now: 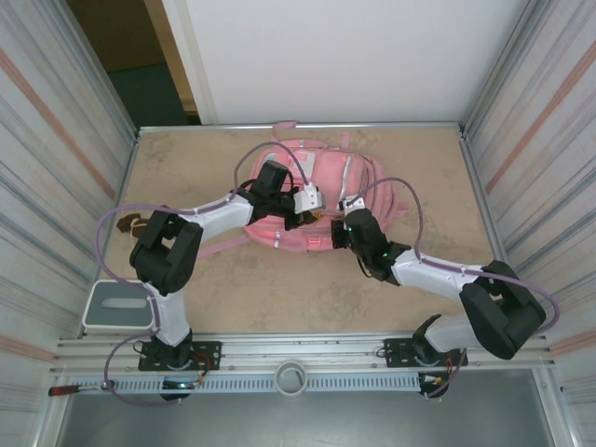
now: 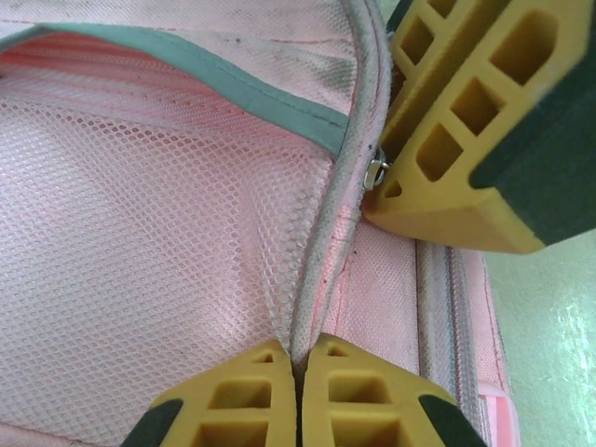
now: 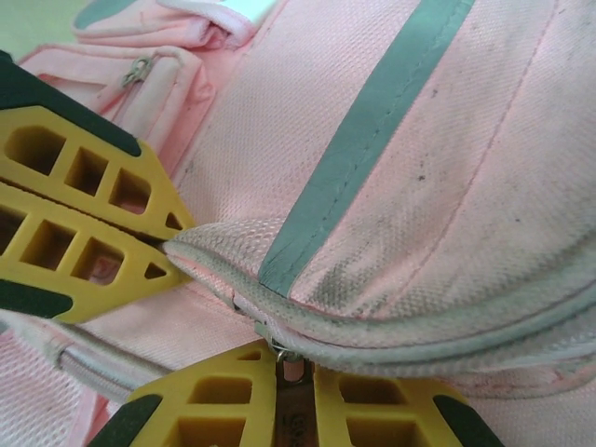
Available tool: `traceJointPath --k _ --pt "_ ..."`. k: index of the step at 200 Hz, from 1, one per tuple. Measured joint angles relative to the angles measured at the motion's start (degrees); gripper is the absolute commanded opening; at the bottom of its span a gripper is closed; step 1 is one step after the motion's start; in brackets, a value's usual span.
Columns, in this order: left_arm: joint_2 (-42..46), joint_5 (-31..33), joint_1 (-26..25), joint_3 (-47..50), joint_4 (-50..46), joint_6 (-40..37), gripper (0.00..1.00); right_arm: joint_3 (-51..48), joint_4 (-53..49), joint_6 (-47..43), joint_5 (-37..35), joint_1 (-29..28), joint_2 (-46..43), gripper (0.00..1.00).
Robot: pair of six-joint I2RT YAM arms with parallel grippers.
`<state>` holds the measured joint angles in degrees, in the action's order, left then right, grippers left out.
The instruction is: Pack books, pencil case, and school supplies into a backpack
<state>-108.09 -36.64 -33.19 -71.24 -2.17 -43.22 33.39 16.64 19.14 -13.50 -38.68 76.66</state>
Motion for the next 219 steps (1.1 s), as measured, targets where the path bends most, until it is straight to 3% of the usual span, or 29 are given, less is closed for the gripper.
traceJointPath --k 119,219 --pt "0.37 -1.90 1.18 0.92 0.66 -1.77 0.05 -1.38 -7.72 0.35 18.21 12.52 -8.00 0.08" --pt "0.37 -1.40 1.27 1.51 0.55 -1.77 0.06 -1.38 -7.28 0.94 18.45 12.50 -4.31 0.21"
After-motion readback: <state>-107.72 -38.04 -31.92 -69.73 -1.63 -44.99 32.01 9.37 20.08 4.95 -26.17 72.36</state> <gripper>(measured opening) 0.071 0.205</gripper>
